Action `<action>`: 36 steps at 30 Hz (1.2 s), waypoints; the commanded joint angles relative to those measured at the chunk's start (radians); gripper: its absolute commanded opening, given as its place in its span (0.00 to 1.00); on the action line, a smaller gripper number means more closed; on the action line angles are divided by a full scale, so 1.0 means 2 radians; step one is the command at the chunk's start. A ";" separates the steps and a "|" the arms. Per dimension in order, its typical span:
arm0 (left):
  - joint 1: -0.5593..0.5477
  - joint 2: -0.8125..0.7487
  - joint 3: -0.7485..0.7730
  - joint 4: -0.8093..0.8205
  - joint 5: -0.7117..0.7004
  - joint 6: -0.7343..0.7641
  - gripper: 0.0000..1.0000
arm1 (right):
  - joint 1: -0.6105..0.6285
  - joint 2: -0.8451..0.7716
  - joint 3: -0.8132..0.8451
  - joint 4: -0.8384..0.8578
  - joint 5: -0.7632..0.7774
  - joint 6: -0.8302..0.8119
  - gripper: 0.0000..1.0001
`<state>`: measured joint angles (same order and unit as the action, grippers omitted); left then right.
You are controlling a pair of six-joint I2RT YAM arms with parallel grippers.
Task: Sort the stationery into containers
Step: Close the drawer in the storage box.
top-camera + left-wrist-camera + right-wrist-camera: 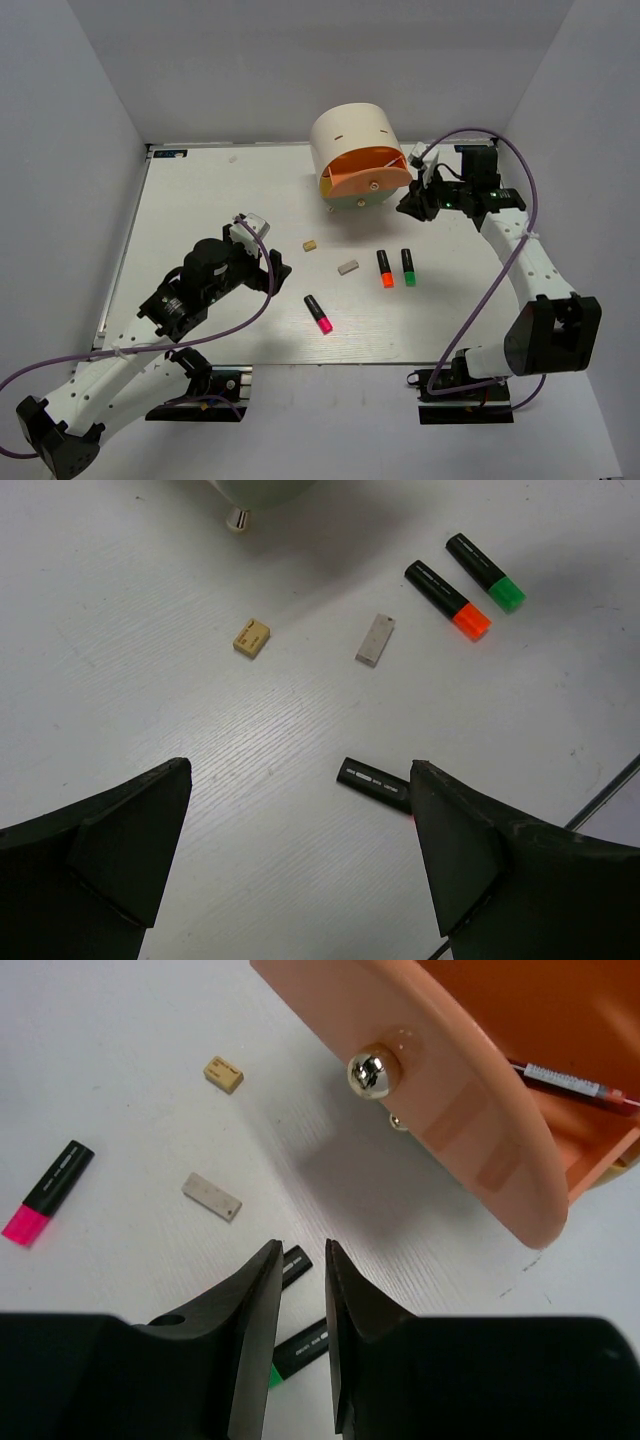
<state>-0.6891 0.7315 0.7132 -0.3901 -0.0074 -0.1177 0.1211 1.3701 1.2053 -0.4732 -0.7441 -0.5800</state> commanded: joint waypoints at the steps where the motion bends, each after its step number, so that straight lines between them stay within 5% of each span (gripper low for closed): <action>1: 0.002 -0.002 0.002 -0.003 0.009 -0.003 1.00 | 0.008 0.032 0.034 0.025 -0.005 0.034 0.30; 19: 0.002 -0.002 -0.002 -0.003 0.009 -0.003 1.00 | 0.035 0.124 0.092 0.130 0.059 0.091 0.30; 36: 0.002 -0.002 -0.002 -0.003 0.004 -0.003 1.00 | 0.051 0.177 0.146 0.136 0.070 0.107 0.30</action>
<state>-0.6891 0.7315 0.7128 -0.3908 -0.0002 -0.1184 0.2169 1.7107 1.4448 -0.2501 -0.6189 -0.3798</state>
